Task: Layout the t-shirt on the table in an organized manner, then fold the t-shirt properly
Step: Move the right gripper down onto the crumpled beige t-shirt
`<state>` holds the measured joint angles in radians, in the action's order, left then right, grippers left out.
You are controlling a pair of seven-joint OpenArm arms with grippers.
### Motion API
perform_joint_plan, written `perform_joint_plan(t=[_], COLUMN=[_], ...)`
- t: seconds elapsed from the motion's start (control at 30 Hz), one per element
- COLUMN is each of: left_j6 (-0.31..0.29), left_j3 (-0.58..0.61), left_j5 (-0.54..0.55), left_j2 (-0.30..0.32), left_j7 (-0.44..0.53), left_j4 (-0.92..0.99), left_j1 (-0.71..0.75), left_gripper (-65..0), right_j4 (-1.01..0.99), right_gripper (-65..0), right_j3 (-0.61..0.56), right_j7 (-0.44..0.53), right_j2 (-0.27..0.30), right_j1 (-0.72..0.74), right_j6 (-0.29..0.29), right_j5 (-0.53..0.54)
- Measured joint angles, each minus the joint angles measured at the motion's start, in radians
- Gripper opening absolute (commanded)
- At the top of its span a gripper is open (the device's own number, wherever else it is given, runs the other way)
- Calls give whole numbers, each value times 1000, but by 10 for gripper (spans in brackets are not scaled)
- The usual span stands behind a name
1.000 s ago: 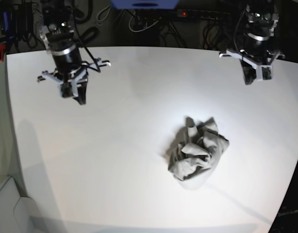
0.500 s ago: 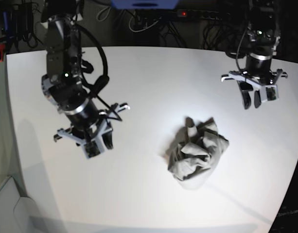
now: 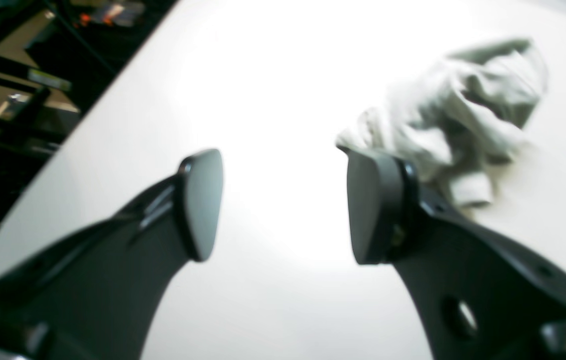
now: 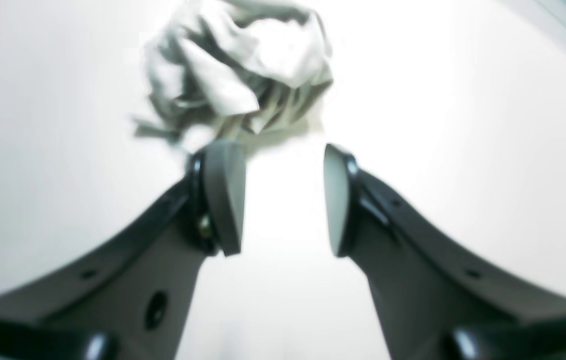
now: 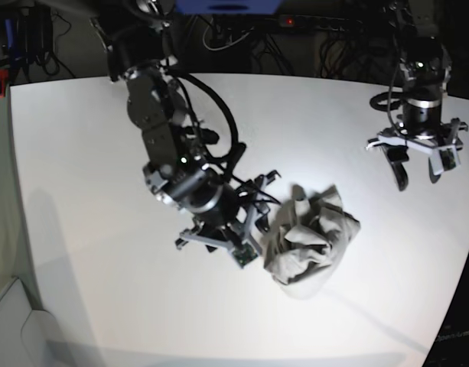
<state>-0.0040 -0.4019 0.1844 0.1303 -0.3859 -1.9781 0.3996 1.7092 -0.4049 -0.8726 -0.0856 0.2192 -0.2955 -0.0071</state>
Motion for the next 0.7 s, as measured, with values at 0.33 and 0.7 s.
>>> perform_joint_plan(t=[0.33, 0.7], left_j6=[0, 0], left_j3=[-111, -139], left_j5=[0, -5], left_j2=[2, -1], left_j7=[0, -4], left_j4=[8, 9], left_j1=[14, 42], left_gripper=[-270, -270], right_j4=[-283, -715], right_gripper=[-293, -286], right_j3=[-4, 4], right_j7=[411, 677], right_j2=[-61, -61], right_j1=[8, 165], right_j6=[0, 0], right_j5=[6, 5])
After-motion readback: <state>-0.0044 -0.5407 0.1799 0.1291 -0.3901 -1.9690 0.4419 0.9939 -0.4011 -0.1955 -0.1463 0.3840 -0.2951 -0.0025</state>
